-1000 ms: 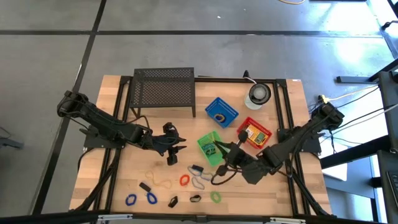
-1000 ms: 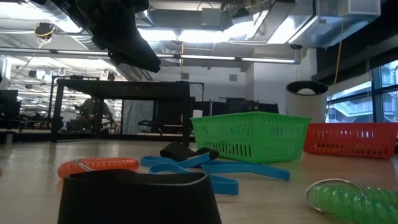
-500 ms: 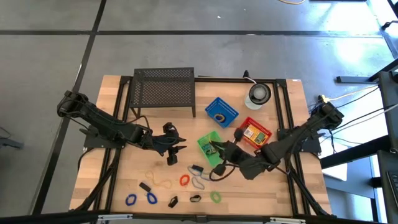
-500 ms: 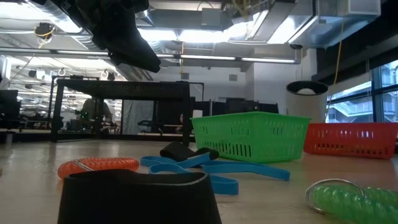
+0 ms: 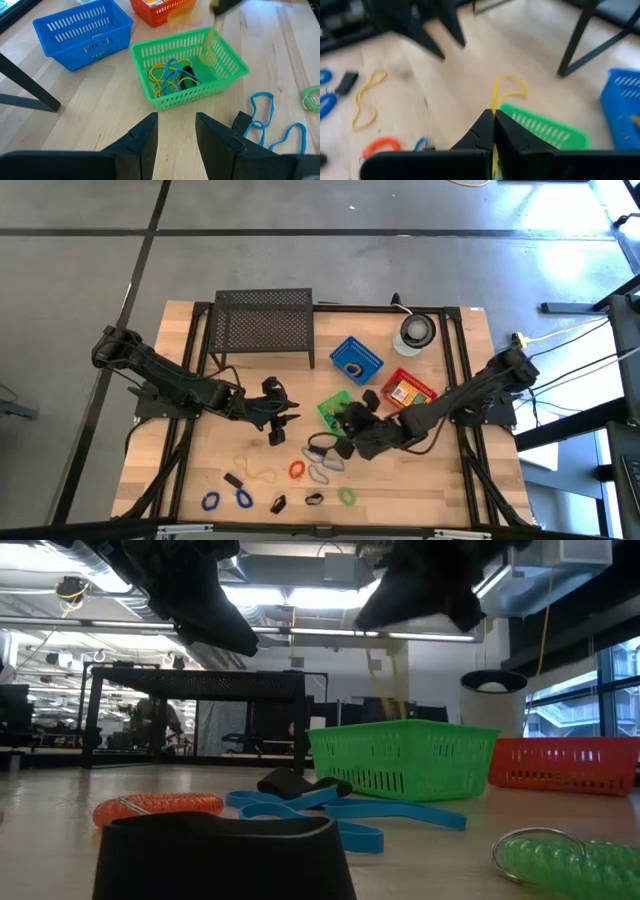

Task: Pick & Place Office Desk Supplies
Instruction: Put the yellow rubber band into the green basket

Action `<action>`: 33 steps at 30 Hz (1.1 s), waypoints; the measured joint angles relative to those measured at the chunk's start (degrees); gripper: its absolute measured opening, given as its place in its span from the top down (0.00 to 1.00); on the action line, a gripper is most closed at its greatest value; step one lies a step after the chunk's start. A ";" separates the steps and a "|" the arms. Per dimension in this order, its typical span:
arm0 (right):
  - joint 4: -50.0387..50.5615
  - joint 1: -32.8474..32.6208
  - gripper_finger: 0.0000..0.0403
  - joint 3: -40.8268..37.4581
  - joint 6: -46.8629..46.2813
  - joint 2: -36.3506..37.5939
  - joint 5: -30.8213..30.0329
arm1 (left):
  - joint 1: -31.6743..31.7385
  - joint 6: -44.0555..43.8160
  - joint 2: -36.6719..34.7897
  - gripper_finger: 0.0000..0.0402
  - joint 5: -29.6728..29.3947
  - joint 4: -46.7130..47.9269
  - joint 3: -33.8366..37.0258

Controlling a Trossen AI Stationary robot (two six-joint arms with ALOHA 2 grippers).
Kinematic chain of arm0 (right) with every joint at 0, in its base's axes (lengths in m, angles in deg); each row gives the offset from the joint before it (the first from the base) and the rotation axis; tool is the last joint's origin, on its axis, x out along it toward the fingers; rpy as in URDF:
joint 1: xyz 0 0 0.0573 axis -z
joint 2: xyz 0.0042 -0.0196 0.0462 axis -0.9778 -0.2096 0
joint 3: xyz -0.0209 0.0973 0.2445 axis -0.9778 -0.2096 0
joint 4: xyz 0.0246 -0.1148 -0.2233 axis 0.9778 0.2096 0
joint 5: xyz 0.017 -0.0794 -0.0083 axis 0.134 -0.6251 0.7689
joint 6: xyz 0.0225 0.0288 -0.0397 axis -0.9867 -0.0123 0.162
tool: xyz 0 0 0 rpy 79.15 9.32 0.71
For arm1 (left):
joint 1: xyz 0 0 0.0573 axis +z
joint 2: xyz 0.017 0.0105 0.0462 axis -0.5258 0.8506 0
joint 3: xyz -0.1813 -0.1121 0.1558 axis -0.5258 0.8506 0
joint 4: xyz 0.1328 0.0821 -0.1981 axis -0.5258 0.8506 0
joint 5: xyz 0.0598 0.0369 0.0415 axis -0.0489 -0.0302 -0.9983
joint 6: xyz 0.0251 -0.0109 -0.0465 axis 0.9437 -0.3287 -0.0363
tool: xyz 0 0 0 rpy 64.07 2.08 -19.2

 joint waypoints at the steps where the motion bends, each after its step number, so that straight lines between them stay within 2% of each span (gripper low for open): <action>1: -0.08 0.26 0.98 0.00 0.00 -0.81 1.14 | -0.02 0.00 0.00 0.69 0.00 0.00 0.00; 8: 1.51 1.72 0.98 0.00 0.00 -5.30 4.23 | -0.02 0.00 0.00 0.69 0.00 0.01 0.00; 16: 5.86 3.68 0.98 -0.02 -2.55 -5.75 6.67 | -0.01 0.01 0.00 0.69 0.00 0.02 0.00; 24: 13.11 6.73 0.98 -0.02 -13.54 -5.75 12.25 | 0.00 0.02 0.00 0.69 0.00 0.02 0.00; 28: 13.08 8.23 0.93 -0.02 -13.89 -5.75 13.23 | -0.02 0.00 0.00 0.69 0.00 0.02 0.00; 33: 13.08 9.53 0.82 -0.02 -13.46 -5.75 13.28 | -0.02 0.00 0.00 0.69 0.00 0.04 0.00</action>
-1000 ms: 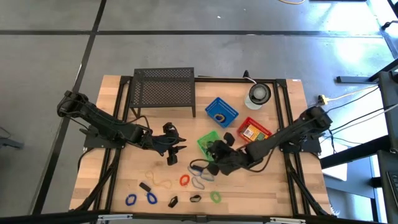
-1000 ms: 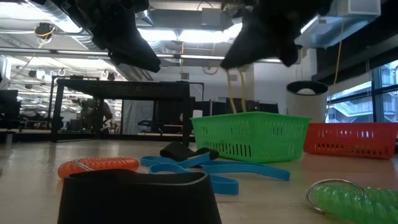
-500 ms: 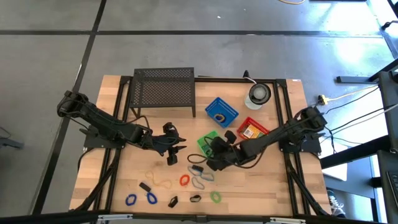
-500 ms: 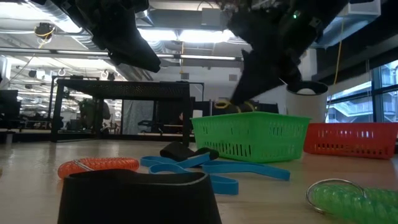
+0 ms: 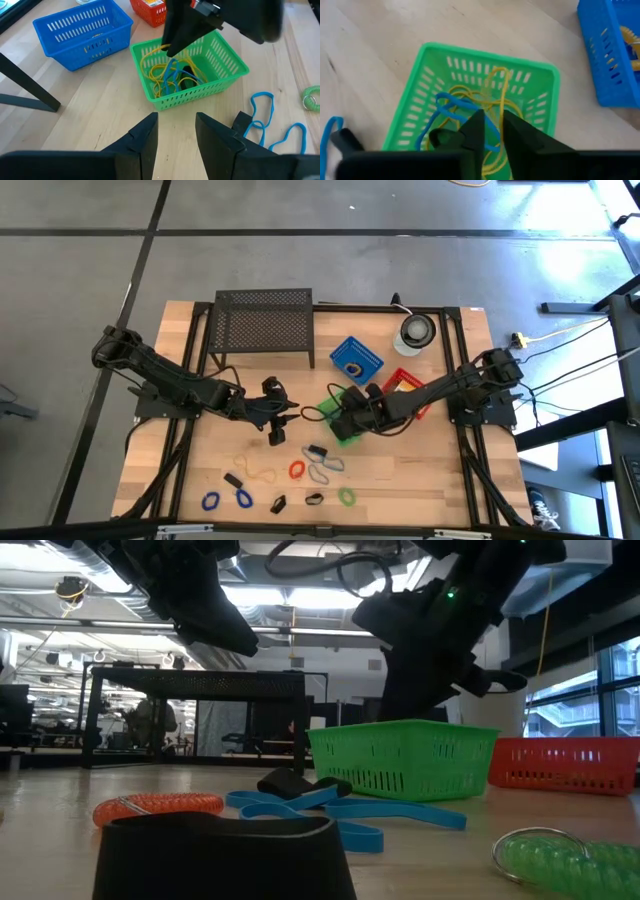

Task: Pick & Place Office Desk Supplies
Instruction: Put the yellow rubber band into the green basket

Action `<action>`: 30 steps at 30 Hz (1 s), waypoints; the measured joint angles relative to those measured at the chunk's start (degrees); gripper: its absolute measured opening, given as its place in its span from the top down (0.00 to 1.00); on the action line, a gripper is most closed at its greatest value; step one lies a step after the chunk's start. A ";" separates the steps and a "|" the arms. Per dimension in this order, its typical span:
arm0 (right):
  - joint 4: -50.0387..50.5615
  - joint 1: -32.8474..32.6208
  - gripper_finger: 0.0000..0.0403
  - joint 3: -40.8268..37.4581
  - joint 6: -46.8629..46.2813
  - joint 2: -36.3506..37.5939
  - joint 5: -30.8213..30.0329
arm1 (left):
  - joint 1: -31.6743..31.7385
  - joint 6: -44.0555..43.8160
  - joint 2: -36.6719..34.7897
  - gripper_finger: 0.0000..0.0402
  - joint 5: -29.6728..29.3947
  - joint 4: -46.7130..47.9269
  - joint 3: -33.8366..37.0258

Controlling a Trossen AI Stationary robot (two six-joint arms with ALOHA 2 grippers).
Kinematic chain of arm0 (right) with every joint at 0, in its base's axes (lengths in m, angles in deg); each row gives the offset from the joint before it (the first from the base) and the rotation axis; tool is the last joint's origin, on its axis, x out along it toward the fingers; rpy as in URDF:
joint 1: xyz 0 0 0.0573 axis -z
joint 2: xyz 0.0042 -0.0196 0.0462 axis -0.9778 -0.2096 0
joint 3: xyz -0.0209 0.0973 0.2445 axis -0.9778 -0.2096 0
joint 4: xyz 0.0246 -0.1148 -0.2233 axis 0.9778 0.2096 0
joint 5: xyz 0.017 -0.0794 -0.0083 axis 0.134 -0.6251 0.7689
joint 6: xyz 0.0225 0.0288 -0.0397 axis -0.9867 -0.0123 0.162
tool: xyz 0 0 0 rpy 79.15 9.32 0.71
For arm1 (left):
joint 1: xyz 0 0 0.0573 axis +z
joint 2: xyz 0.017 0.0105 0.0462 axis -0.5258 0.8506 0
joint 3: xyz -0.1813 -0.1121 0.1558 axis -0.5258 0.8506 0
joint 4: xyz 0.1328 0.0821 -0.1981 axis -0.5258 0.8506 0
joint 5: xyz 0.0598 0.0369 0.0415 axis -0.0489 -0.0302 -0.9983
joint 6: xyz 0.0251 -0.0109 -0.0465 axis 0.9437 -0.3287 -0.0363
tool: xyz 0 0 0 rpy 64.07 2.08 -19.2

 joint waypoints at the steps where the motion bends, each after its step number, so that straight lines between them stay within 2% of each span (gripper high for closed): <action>1: 0.00 0.14 0.80 0.00 0.14 0.00 0.00 | 0.02 0.02 0.00 0.69 0.00 -0.02 0.00; 7: 0.00 0.35 0.64 0.00 2.79 0.00 0.53 | 0.02 0.02 0.00 0.69 0.00 0.00 0.00; 14: 0.02 0.35 0.51 0.00 5.82 0.01 5.92 | 0.00 0.04 0.00 0.69 0.00 0.00 0.00; 20: 0.52 0.37 0.50 0.00 8.85 3.13 8.37 | 0.02 0.04 0.00 0.69 -0.02 0.00 0.00; 27: 3.96 0.37 0.53 0.00 7.50 6.99 8.01 | 0.00 0.04 0.00 0.69 -0.02 0.00 0.00; 30: 6.85 0.37 0.54 0.00 7.50 6.95 12.45 | 0.01 0.04 0.00 0.69 0.00 0.02 0.00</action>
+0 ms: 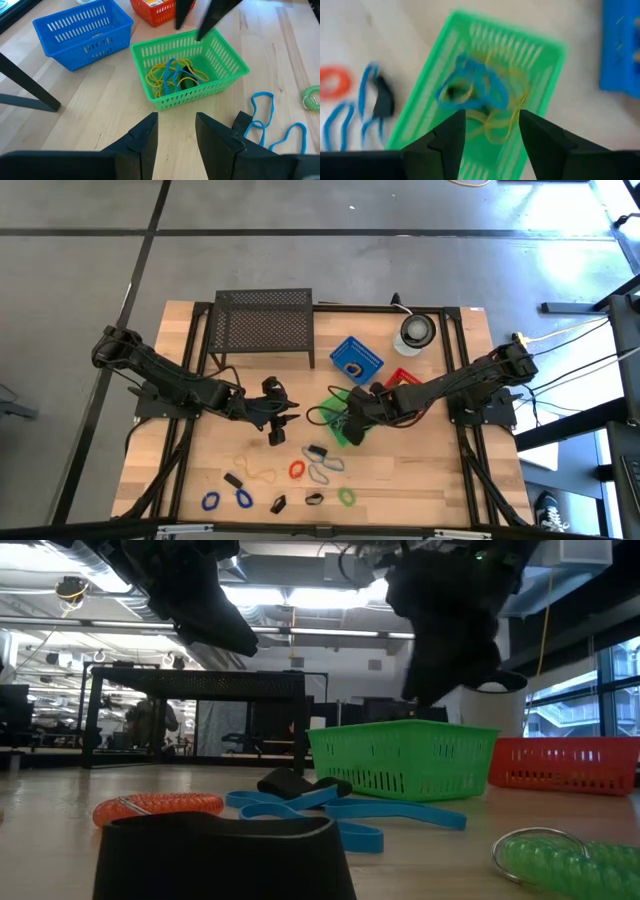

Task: Pick & Place Office Desk Supplies
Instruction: Put the yellow rubber band into the green basket

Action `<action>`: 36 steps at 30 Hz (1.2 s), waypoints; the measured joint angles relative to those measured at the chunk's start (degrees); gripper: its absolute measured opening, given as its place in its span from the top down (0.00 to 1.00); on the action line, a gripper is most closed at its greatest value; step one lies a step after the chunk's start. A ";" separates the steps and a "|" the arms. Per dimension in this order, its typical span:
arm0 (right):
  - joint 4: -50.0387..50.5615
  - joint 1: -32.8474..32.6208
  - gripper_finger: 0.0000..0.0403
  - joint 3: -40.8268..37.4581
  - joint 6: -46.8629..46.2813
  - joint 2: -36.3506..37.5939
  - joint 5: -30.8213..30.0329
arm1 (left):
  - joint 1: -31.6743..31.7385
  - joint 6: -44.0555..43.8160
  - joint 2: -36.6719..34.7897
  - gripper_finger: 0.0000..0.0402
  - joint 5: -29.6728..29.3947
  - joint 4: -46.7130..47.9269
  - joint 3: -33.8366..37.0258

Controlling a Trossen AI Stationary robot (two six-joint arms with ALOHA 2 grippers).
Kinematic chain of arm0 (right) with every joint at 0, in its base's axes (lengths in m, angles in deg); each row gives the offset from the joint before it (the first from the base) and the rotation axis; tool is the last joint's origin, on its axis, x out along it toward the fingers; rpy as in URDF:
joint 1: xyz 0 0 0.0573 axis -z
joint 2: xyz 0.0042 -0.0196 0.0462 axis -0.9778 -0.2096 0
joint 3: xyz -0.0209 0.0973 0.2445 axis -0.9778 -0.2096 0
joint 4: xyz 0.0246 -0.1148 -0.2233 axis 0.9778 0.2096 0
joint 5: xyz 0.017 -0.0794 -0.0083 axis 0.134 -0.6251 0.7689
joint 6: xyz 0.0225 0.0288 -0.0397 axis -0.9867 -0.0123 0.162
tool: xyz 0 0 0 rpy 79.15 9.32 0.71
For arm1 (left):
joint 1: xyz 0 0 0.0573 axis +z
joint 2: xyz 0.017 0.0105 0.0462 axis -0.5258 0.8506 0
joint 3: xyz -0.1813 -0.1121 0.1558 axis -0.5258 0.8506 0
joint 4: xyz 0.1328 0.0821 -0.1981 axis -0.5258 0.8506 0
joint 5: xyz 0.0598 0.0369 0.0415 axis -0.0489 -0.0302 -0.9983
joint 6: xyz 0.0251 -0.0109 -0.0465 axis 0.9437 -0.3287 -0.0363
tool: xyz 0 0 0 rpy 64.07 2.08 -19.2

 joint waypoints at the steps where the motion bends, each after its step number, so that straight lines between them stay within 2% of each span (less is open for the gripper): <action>1: 0.73 -0.06 0.54 0.00 -0.04 0.00 3.25 | 0.01 0.00 0.00 0.69 0.00 0.12 0.00; 4: 1.40 -0.84 0.55 0.00 -0.32 0.01 13.44 | -0.01 0.46 0.00 0.69 0.02 0.26 0.00; 6: 1.24 -1.90 0.56 0.00 -0.39 0.04 17.60 | 0.00 1.15 0.00 0.69 0.00 0.26 0.00; 12: 1.23 -5.99 0.60 0.00 -0.44 0.07 19.31 | 0.01 1.44 0.00 0.69 0.00 0.22 0.00; 14: 1.27 -7.40 0.61 0.00 -0.42 -0.09 17.65 | 0.01 1.46 0.00 0.69 -0.02 0.22 0.00; 17: 1.52 -8.81 0.64 0.00 -0.40 -1.33 10.59 | 0.00 1.49 0.00 0.69 -0.02 0.17 0.00; 19: 1.33 -8.96 0.65 0.00 -0.39 -2.22 8.21 | 0.00 1.44 0.00 0.69 -0.02 0.15 0.00; 28: 5.11 -7.18 0.69 0.00 0.17 -5.57 7.48 | 0.01 1.40 0.00 0.69 0.01 -0.07 0.00; 36: 6.66 -5.52 0.73 0.00 3.26 -5.62 -0.23 | 0.01 1.40 0.00 0.69 0.00 -0.09 0.00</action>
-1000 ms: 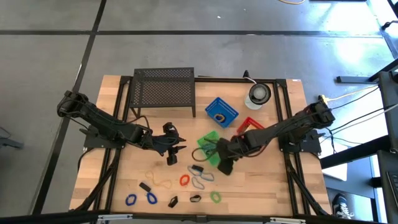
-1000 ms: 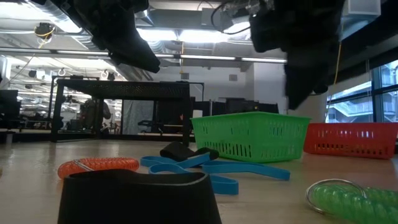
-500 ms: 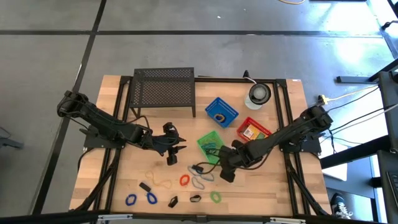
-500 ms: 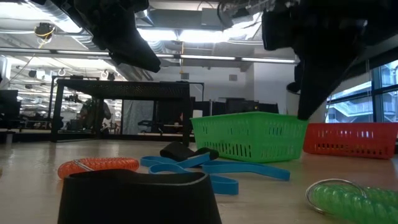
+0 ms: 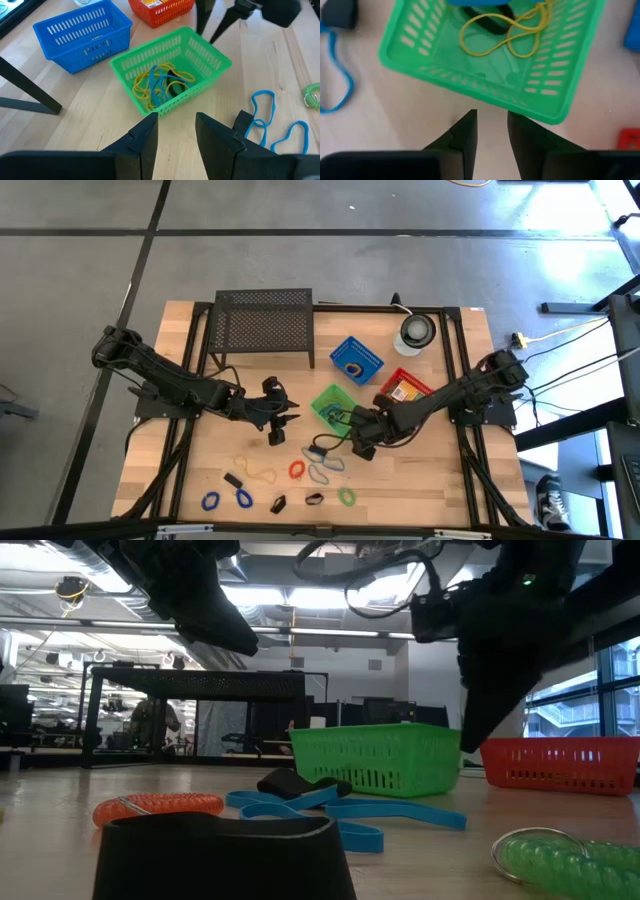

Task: Pick & Place Office Desk Supplies
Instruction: Put the yellow rubber band into the green basket, then put the orange spring keychain into the blue basket

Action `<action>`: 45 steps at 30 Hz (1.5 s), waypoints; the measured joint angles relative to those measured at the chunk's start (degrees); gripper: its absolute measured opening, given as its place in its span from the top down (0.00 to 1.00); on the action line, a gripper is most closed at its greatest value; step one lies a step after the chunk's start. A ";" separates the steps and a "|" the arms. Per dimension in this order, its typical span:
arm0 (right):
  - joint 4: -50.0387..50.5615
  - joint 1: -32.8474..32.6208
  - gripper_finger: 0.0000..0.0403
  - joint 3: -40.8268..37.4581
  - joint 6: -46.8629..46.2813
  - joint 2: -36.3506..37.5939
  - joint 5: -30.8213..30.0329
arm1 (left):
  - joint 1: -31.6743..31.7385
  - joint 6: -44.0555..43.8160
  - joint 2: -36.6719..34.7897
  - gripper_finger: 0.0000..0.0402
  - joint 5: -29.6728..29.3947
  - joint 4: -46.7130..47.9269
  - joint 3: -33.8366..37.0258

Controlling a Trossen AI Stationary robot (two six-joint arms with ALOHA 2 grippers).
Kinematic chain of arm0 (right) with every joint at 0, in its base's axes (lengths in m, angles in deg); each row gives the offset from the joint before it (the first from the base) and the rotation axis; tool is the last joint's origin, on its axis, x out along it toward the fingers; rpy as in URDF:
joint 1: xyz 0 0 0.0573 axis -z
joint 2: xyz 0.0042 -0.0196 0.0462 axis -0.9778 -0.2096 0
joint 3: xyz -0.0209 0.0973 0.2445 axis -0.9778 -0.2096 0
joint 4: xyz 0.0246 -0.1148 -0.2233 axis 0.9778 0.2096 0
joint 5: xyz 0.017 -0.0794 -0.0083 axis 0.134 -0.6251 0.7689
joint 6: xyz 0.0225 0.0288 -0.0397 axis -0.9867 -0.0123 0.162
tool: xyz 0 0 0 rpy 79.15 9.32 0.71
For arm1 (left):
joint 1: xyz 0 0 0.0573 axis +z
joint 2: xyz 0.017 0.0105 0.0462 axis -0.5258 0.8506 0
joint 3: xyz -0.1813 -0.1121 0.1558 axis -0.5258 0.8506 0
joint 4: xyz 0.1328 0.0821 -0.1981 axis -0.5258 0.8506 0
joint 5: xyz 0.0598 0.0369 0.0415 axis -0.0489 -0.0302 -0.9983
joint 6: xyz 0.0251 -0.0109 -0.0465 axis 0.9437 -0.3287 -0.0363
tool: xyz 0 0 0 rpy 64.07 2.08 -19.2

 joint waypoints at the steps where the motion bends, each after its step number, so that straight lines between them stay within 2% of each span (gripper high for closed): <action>1: 0.02 0.26 0.74 0.00 0.02 0.00 0.04 | -0.02 0.00 0.00 0.69 0.00 0.04 0.00; 7: 3.71 0.80 0.74 0.00 -1.76 0.85 6.29 | 0.00 0.02 0.00 0.69 0.00 0.00 0.00; 11: 8.69 -0.05 0.74 0.00 -5.47 2.75 6.70 | 0.00 0.02 0.00 0.69 0.00 0.02 0.00; 15: 10.29 -1.93 0.74 0.00 -8.06 5.11 1.97 | -0.01 0.00 0.00 0.69 0.02 -0.02 -0.01; 19: 8.24 -4.67 0.74 0.00 -8.61 6.12 -7.06 | -0.58 -0.04 0.54 0.69 0.02 -0.88 -0.02; 24: 3.98 -8.02 0.74 0.00 -7.74 6.12 -19.52 | -3.23 0.00 4.69 0.69 0.53 -6.01 -0.04; 30: 1.92 -9.19 0.74 0.00 -5.16 6.12 -30.79 | -5.99 -4.18 10.46 0.63 8.79 -6.49 -0.04; 33: 1.83 -8.93 0.74 0.00 -5.14 6.12 -32.90 | -7.25 -6.57 13.29 0.59 12.00 -6.45 -0.04; 38: 1.86 -8.71 0.74 0.00 -5.14 6.12 -32.32 | -9.18 -6.86 19.36 0.53 12.50 -12.26 -0.04; 42: 1.83 -8.75 0.74 0.00 -5.14 6.12 -31.94 | -10.31 -3.64 23.37 0.52 12.92 -19.32 -0.04; 45: 1.83 -8.75 0.74 0.00 -5.14 6.12 -31.92 | -10.70 -3.50 24.33 0.53 12.79 -20.40 -0.04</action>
